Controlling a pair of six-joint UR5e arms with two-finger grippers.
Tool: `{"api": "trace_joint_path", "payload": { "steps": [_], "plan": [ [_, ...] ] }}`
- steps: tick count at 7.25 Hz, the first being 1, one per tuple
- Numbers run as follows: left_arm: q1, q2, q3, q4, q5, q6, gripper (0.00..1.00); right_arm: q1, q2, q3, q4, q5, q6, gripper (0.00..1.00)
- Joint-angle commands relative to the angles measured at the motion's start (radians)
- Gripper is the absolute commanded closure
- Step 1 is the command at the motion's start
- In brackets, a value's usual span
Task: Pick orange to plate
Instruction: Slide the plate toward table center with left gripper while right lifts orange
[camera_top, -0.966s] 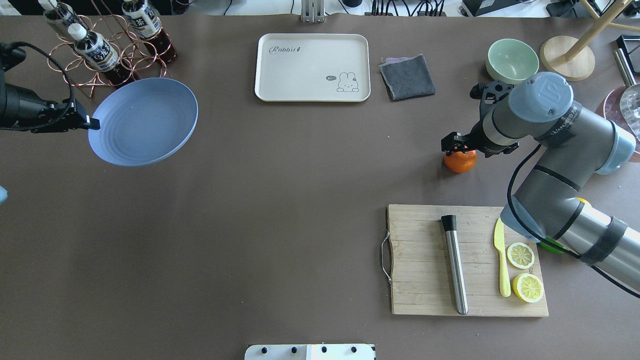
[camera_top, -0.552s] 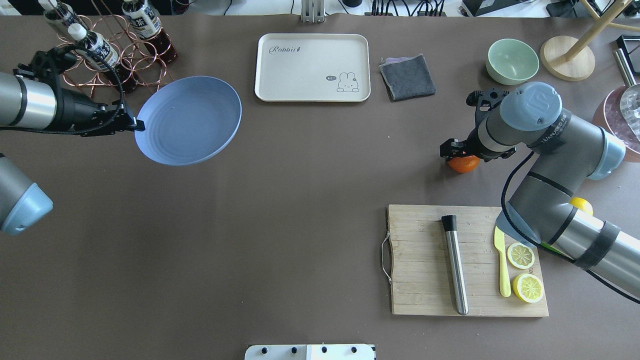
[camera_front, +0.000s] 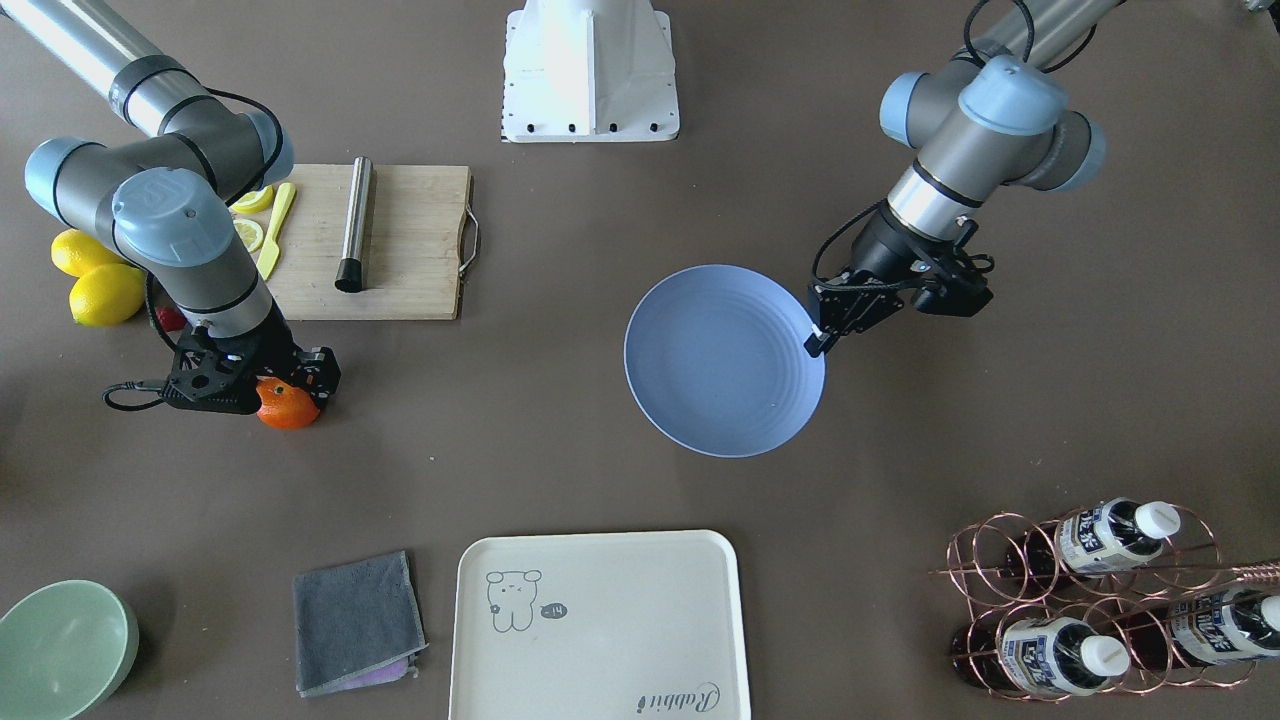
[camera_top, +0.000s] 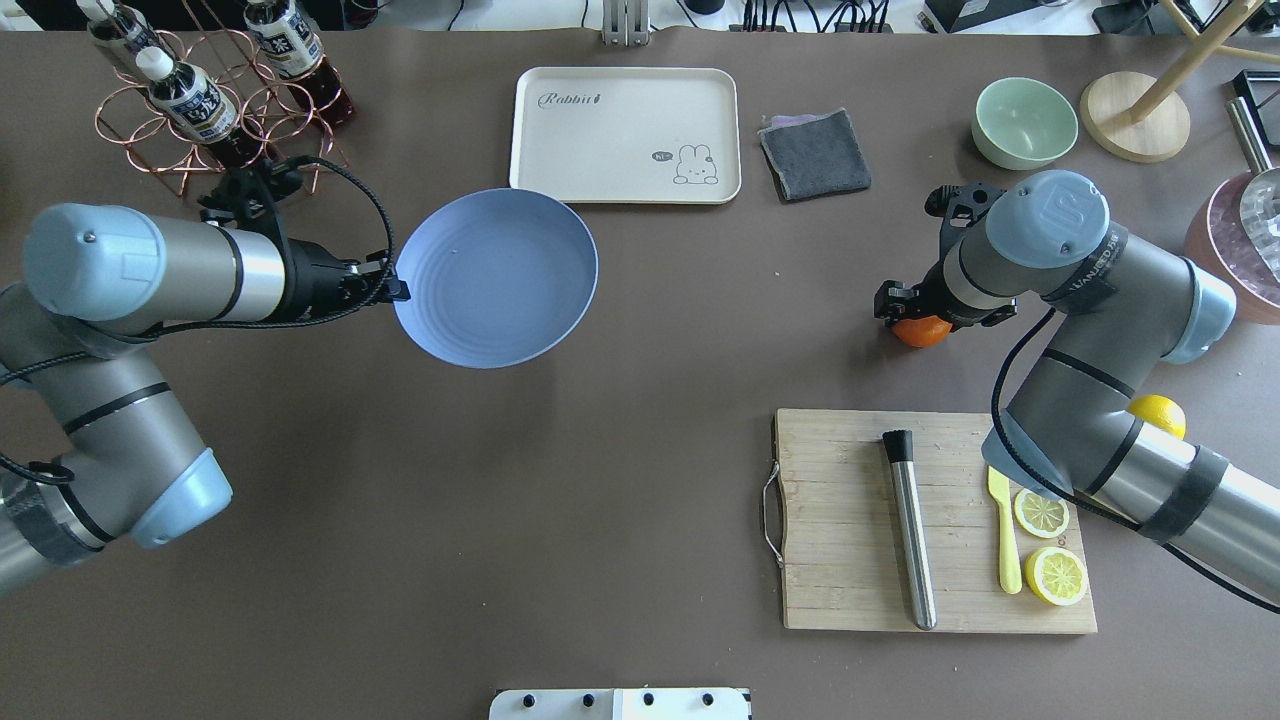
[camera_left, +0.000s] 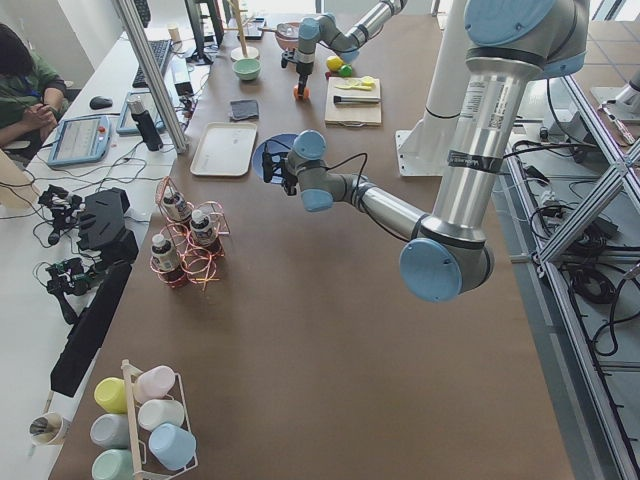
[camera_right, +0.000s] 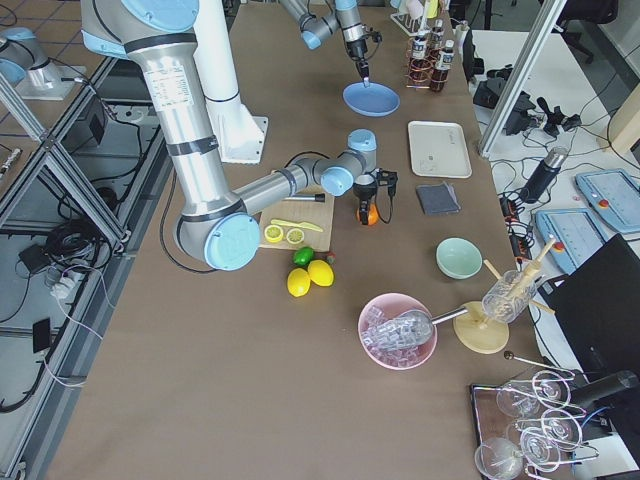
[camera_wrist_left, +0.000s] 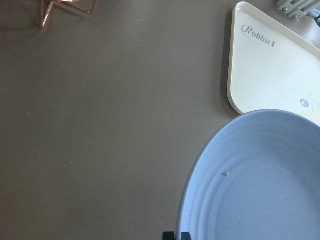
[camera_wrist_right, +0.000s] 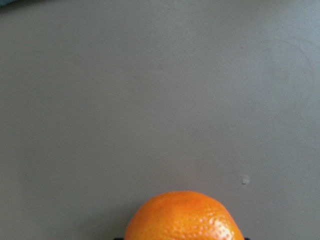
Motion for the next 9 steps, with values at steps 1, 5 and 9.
{"api": "trace_joint_path", "payload": {
  "steps": [1, 5, 9],
  "plan": [
    [0.173, -0.087, -0.029, 0.154, 0.208, -0.031, 1.0, 0.019, 0.031, 0.018, -0.001, 0.033, 0.009, 1.0],
    [0.347, -0.193, 0.054, 0.249, 0.414, -0.089, 1.0, 0.038, 0.067, 0.087, -0.03, 0.077, 0.017, 1.0],
    [0.228, -0.199, 0.062, 0.242, 0.324, -0.075, 0.02, -0.064, 0.187, 0.124, -0.159, -0.012, 0.154, 1.0]
  ]
}}
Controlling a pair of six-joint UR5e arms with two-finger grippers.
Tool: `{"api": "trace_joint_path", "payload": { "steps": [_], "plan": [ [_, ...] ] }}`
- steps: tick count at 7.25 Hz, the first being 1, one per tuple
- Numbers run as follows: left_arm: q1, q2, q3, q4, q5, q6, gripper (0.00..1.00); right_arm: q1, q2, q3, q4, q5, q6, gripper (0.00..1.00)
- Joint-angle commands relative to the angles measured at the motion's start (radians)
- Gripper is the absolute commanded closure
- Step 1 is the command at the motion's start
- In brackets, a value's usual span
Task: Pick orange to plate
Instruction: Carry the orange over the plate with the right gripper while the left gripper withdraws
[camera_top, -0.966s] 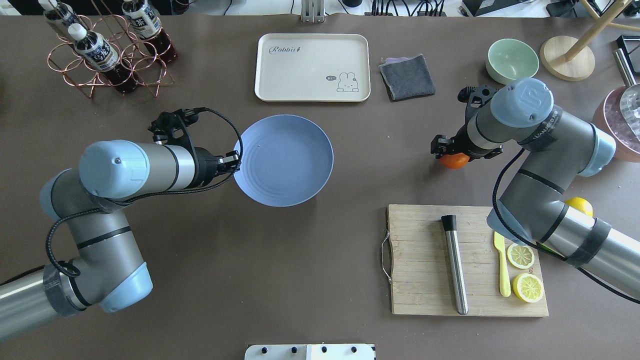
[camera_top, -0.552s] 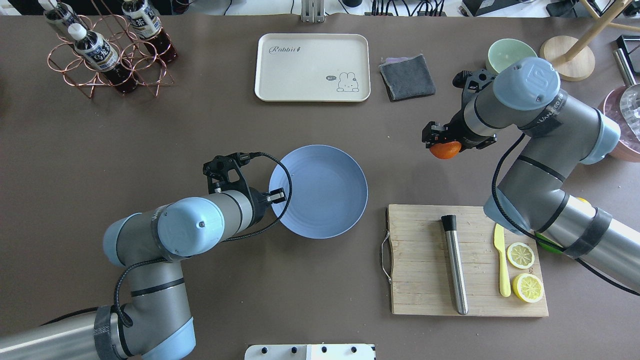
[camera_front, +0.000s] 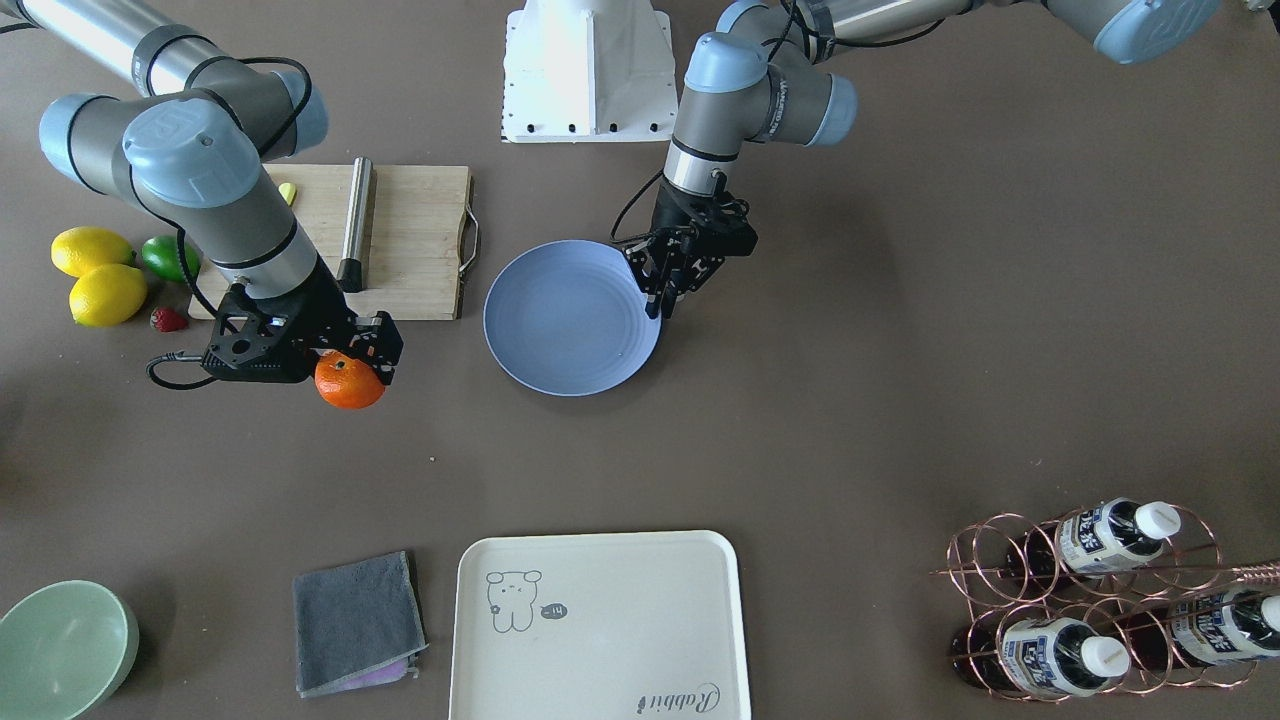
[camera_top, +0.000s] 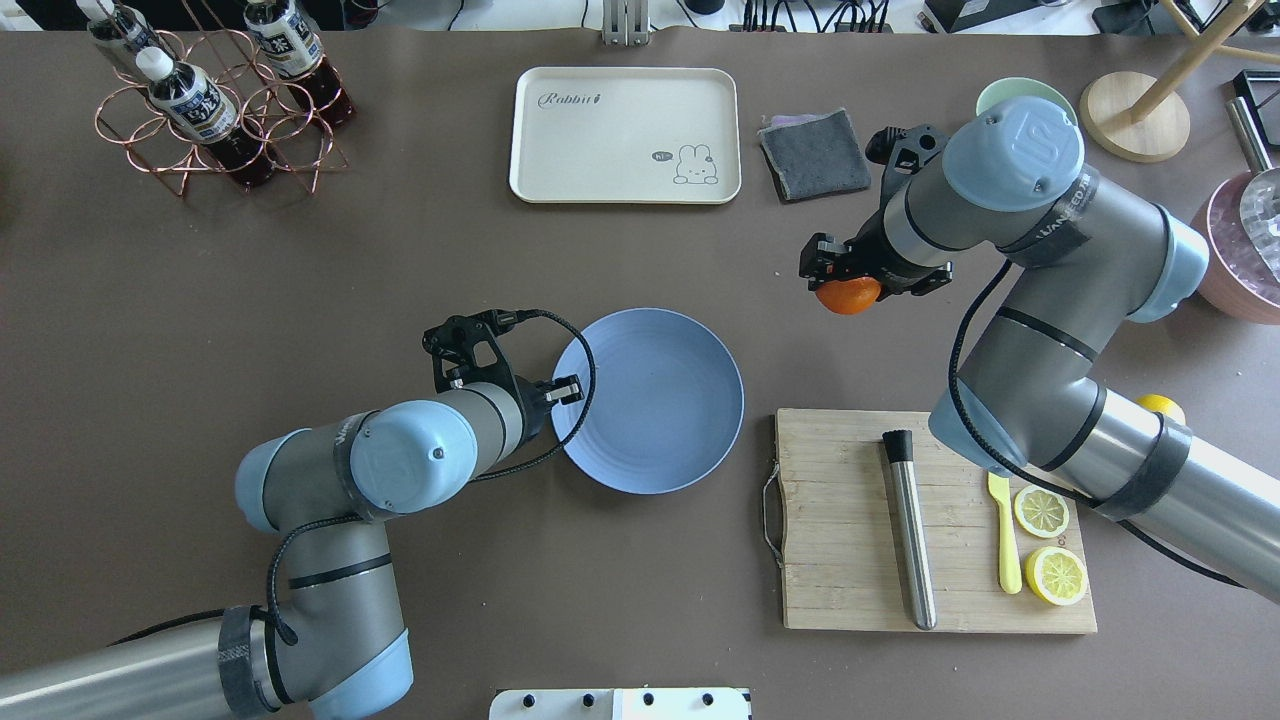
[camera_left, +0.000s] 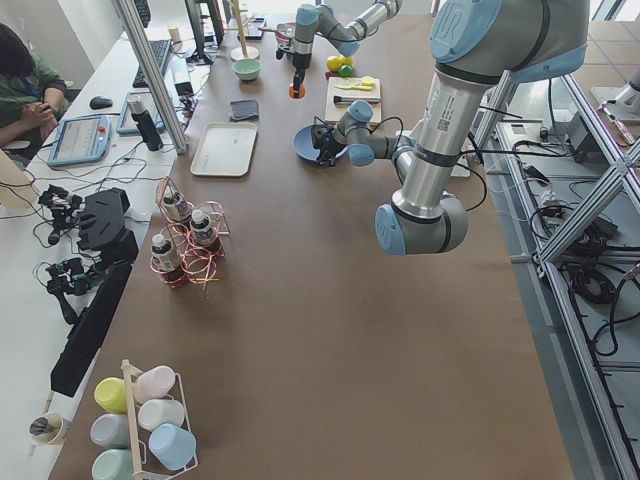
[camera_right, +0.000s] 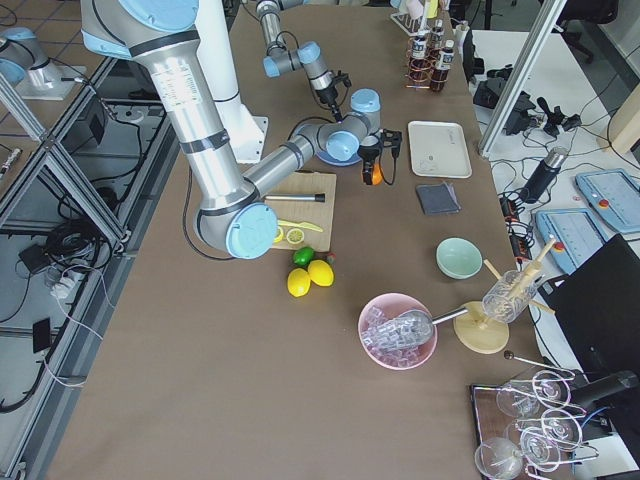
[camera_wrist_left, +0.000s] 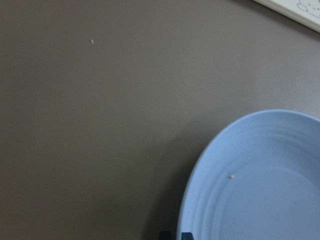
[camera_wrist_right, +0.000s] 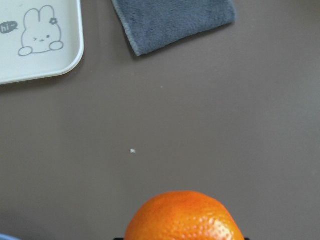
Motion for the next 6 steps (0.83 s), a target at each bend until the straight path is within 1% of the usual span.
{"api": "trace_joint_path", "payload": {
  "steps": [1, 2, 3, 4, 5, 6],
  "plan": [
    [-0.141, 0.005, -0.025, 0.005, -0.182, 0.047, 0.02, -0.113, 0.083, 0.022, -0.081, -0.102, 0.086, 1.0],
    [-0.189, 0.019, -0.038, 0.007, -0.205, 0.1, 0.02, -0.183, 0.108, 0.022, -0.083, -0.159, 0.135, 1.0],
    [-0.205, 0.04, -0.04, 0.007, -0.191, 0.165, 0.02, -0.26, 0.122, 0.018, -0.084, -0.234, 0.172, 1.0],
    [-0.241, 0.044, -0.078, 0.01, -0.196, 0.182, 0.02, -0.3, 0.125, 0.016, -0.081, -0.259, 0.189, 1.0],
    [-0.298, 0.085, -0.109, 0.007, -0.197, 0.232, 0.02, -0.329, 0.151, -0.005, -0.083, -0.302, 0.192, 1.0],
    [-0.342, 0.137, -0.177, 0.011, -0.2, 0.301, 0.02, -0.34, 0.158, -0.034, -0.075, -0.311, 0.195, 1.0]
  ]
}}
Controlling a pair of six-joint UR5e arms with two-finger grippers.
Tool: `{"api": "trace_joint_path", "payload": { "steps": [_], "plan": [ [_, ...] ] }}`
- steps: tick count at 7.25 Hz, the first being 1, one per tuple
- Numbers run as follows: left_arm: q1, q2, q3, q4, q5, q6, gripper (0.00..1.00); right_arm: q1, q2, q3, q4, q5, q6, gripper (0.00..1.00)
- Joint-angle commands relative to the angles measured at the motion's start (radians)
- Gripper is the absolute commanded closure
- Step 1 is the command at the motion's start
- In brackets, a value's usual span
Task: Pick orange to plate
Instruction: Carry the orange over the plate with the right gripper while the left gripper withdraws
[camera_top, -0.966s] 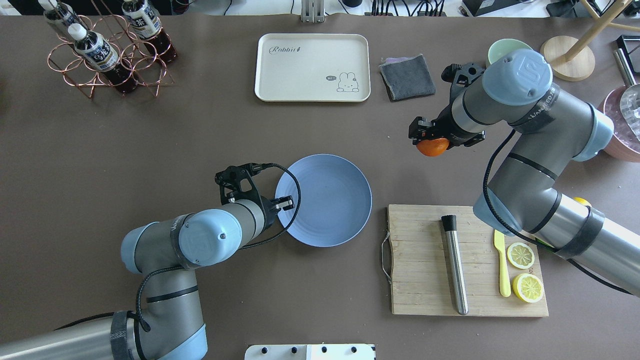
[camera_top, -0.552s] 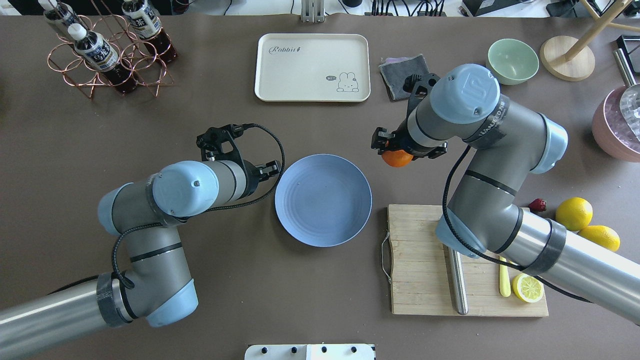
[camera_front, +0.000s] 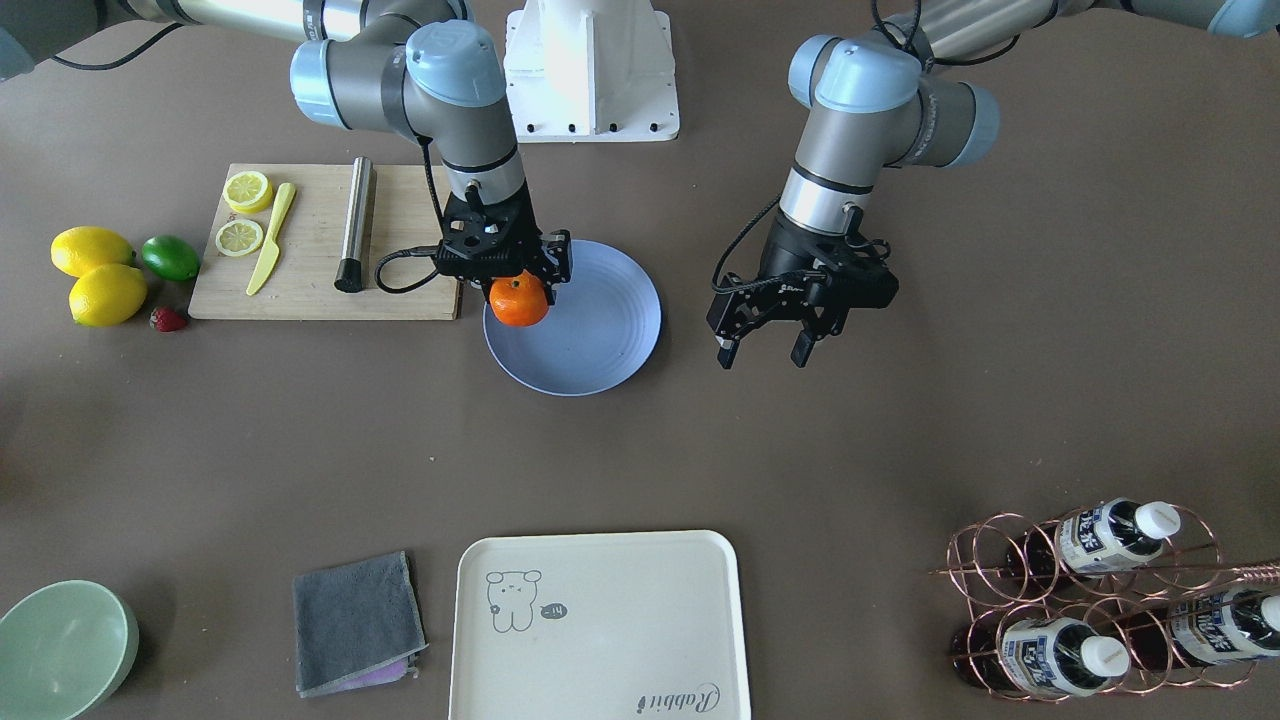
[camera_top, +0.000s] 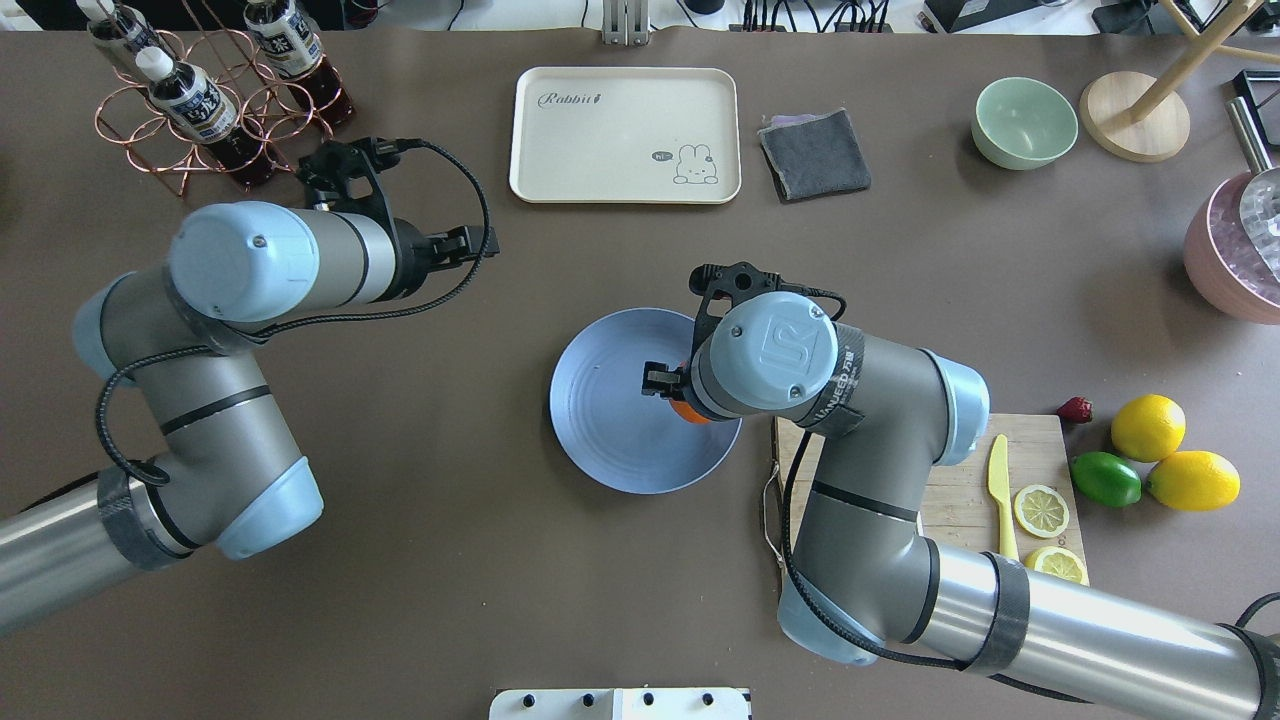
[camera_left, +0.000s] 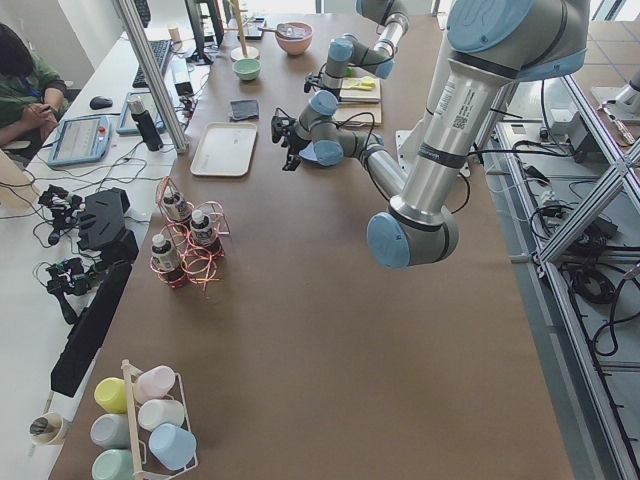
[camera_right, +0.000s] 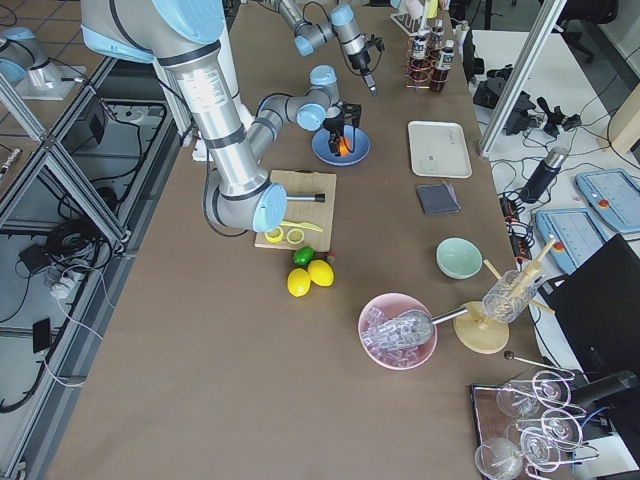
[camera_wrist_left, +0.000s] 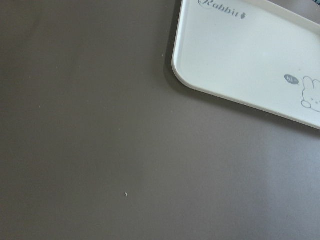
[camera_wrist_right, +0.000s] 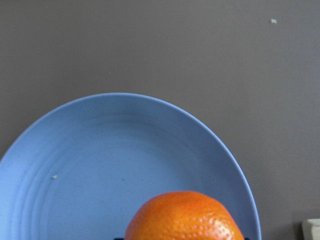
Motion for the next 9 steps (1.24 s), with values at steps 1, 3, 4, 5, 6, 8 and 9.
{"api": "trace_joint_path", "payload": {
  "steps": [1, 3, 4, 5, 6, 8, 9],
  "plan": [
    [-0.128, 0.117, -0.104, 0.012, -0.014, 0.079, 0.02, -0.029, 0.074, -0.102, 0.006, -0.032, 0.015, 1.0],
    [-0.293, 0.223, -0.129, 0.002, -0.19, 0.101, 0.02, -0.035, 0.116, -0.144, 0.006, -0.052, 0.035, 1.0],
    [-0.307, 0.258, -0.135, -0.02, -0.197, 0.139, 0.02, -0.035, 0.119, -0.145, 0.01, -0.05, 0.04, 0.72],
    [-0.321, 0.3, -0.141, -0.055, -0.198, 0.179, 0.02, -0.035, 0.125, -0.151, 0.012, -0.052, 0.046, 0.01],
    [-0.348, 0.359, -0.143, -0.083, -0.22, 0.29, 0.02, -0.035, 0.124, -0.139, 0.009, -0.045, 0.076, 0.0],
    [-0.465, 0.487, -0.12, -0.094, -0.405, 0.552, 0.02, 0.037, 0.122, -0.09, -0.008, 0.034, 0.065, 0.0],
    [-0.489, 0.522, -0.115, -0.094, -0.439, 0.597, 0.02, 0.112, 0.108, -0.022, -0.096, 0.133, 0.02, 0.0]
  ]
}}
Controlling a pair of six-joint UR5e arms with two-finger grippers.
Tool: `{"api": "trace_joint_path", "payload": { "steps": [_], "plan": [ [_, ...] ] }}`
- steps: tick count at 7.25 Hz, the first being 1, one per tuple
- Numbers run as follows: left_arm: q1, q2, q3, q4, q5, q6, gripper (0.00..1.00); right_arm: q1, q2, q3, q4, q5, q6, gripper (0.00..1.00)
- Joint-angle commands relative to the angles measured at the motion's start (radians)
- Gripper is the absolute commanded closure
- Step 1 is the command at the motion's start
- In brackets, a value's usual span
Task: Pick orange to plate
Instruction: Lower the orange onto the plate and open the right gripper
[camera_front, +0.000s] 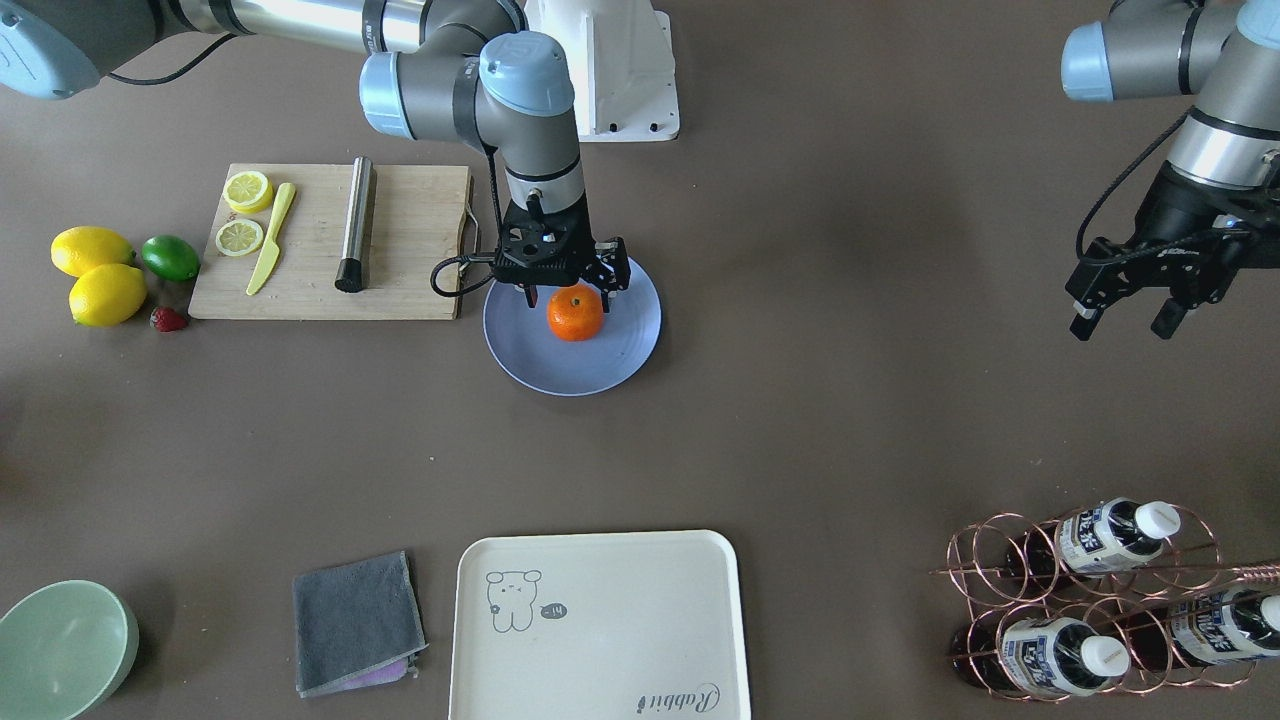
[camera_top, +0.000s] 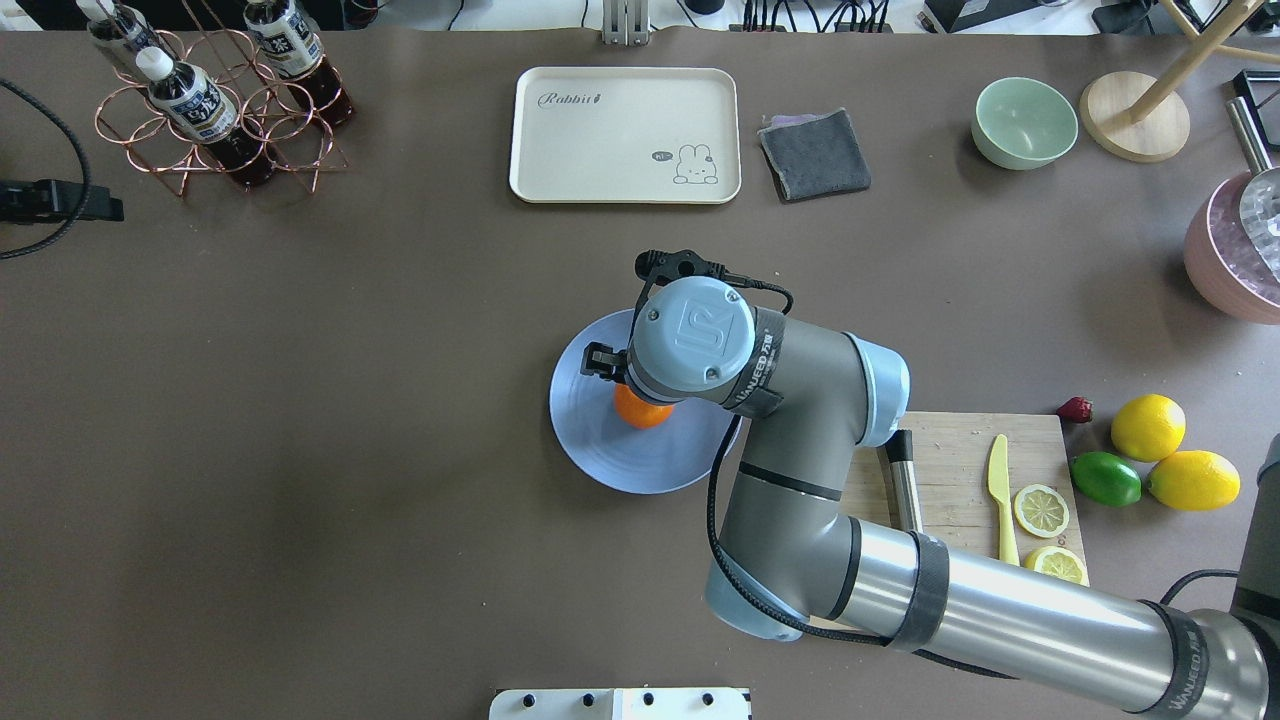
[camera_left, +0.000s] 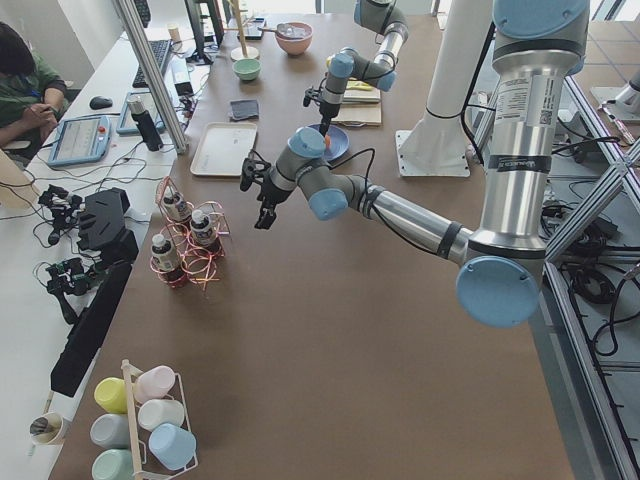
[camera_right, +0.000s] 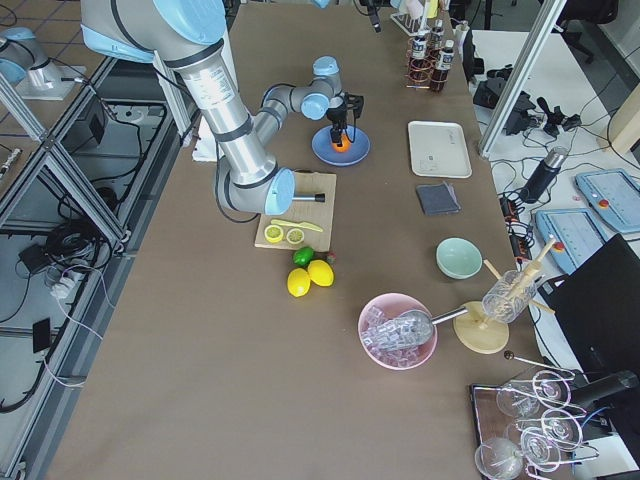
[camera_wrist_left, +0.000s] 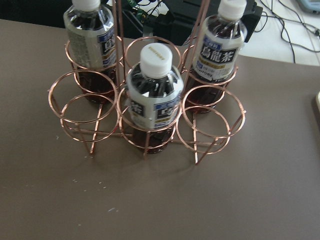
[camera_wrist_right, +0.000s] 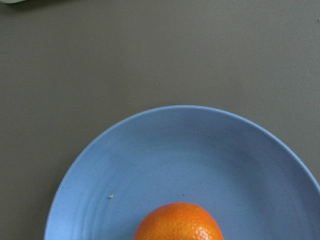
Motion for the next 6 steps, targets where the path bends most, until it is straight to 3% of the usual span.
{"api": "trace_joint_path", "payload": {
  "steps": [1, 2, 3, 4, 5, 6],
  "plan": [
    [-0.049, 0.104, 0.005, 0.002, -0.067, 0.184, 0.02, 0.149, -0.067, 0.175, -0.19, 0.16, -0.165, 0.0],
    [-0.069, 0.147, 0.007, 0.005, -0.066, 0.289, 0.02, 0.215, -0.177, 0.269, -0.22, 0.178, -0.309, 0.0],
    [-0.112, 0.178, 0.01, 0.003, -0.069, 0.338, 0.02, 0.317, -0.269, 0.294, -0.216, 0.242, -0.477, 0.0],
    [-0.188, 0.201, 0.026, 0.01, -0.13, 0.453, 0.02, 0.443, -0.358, 0.305, -0.211, 0.355, -0.647, 0.0],
    [-0.265, 0.198, 0.071, 0.01, -0.229, 0.501, 0.02, 0.559, -0.447, 0.307, -0.211, 0.412, -0.81, 0.0],
    [-0.301, 0.195, 0.092, 0.01, -0.268, 0.538, 0.02, 0.662, -0.539, 0.304, -0.21, 0.451, -0.977, 0.0]
  ]
}}
